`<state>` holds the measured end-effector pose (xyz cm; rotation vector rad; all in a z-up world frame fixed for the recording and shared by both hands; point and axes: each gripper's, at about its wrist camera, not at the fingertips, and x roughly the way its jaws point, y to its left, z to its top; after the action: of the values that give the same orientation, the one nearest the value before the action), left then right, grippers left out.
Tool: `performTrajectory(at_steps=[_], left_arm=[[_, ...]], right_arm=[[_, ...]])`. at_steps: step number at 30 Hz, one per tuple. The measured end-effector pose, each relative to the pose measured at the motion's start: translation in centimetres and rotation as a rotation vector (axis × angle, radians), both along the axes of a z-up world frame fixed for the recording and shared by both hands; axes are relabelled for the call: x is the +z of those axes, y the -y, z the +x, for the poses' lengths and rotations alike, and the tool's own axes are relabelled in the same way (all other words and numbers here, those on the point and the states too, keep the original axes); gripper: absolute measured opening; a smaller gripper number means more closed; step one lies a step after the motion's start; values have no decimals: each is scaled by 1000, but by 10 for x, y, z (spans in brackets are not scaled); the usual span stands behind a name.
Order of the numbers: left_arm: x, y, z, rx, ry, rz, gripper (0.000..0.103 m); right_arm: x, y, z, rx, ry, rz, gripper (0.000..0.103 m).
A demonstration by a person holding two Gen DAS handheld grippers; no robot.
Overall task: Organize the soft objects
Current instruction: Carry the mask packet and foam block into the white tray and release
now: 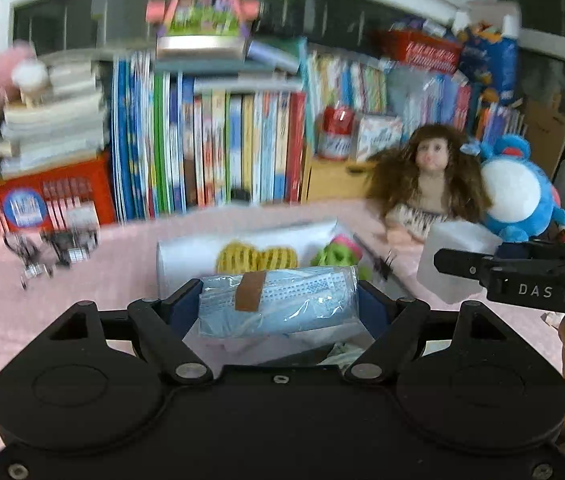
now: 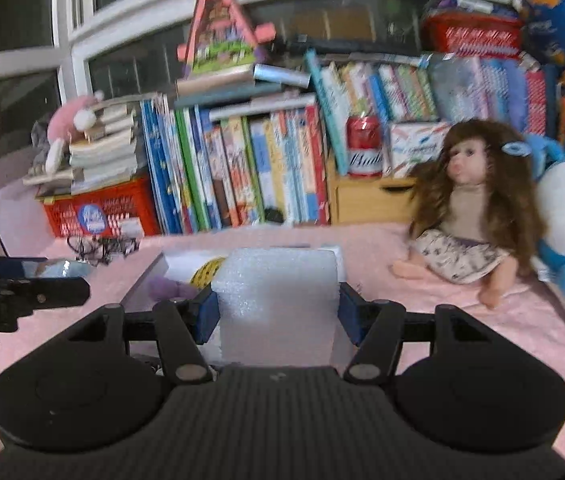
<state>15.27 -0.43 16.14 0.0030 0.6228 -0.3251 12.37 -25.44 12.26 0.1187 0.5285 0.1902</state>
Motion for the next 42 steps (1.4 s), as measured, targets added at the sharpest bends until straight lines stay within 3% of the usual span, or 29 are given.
performTrajectory(at_steps=[10,13,18,24,37,42], left_arm=[[-44,-23,99,2,-439,-84,79],[-60,-25,118,26,-508,-74,79],[-79,-21,140,28,-581,-54,79],[-93,-13,164,75,-602,-9,79],[-99,-16,192,123,-544,-68,79],[-104,-15,196,127,-549,-58,80]], right_arm=[[-20,-18,73,103,-292,-68,65],[-32,-24,88,132,-369,-95,65],[-48,-35,106,143,-423,-150,65],[-59,-43,124,137,-437,-148,65],[-63,-43,148,81,-359,-94,62],[-61,-43,153,69,-305,-70,63]])
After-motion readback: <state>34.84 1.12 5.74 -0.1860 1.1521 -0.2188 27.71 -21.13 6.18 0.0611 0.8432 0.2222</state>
